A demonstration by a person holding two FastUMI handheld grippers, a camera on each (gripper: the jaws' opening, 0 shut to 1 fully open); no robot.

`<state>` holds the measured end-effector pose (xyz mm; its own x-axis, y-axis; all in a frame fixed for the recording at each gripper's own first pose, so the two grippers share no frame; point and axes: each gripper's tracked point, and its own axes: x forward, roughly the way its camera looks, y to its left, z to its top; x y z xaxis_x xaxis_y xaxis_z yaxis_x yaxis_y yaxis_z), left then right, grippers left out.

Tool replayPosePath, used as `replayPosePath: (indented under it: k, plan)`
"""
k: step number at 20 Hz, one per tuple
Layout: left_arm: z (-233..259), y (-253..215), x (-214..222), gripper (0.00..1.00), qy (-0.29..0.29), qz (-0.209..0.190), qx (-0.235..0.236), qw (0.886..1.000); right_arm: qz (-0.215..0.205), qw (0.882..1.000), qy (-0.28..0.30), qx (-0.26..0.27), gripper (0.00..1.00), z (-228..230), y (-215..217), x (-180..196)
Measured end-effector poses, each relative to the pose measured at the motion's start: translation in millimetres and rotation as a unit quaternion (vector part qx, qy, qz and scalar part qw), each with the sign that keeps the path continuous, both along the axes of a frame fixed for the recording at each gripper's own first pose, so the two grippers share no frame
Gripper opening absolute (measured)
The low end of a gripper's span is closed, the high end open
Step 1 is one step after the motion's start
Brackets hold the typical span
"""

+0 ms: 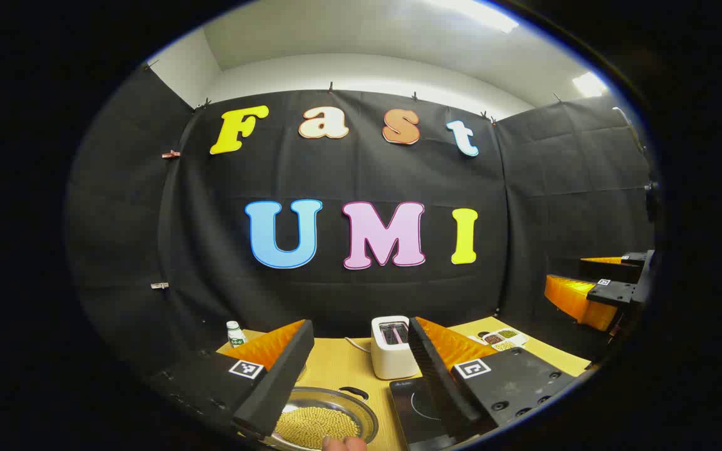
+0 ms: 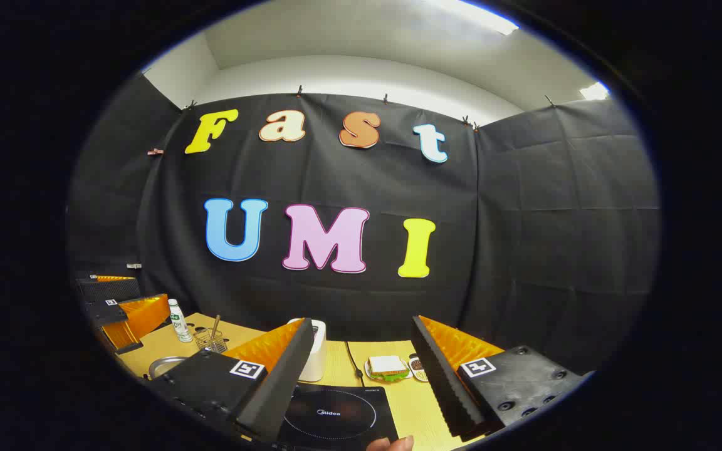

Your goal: First push the handle of the pot to place it horizontally, then grasp the pot with both hands and set it on the induction cooktop.

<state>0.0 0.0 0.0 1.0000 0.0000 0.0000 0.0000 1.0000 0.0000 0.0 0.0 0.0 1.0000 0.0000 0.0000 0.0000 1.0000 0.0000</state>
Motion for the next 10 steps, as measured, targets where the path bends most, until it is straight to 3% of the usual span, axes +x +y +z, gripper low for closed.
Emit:
replayPosePath:
  k: [10]
  plan:
    - [-0.8,4.7,-8.6,0.95,0.000,0.005,-0.002,1.000,-0.002,1.000,-0.001,0.000,0.97,-0.7,-0.1,-6.4]
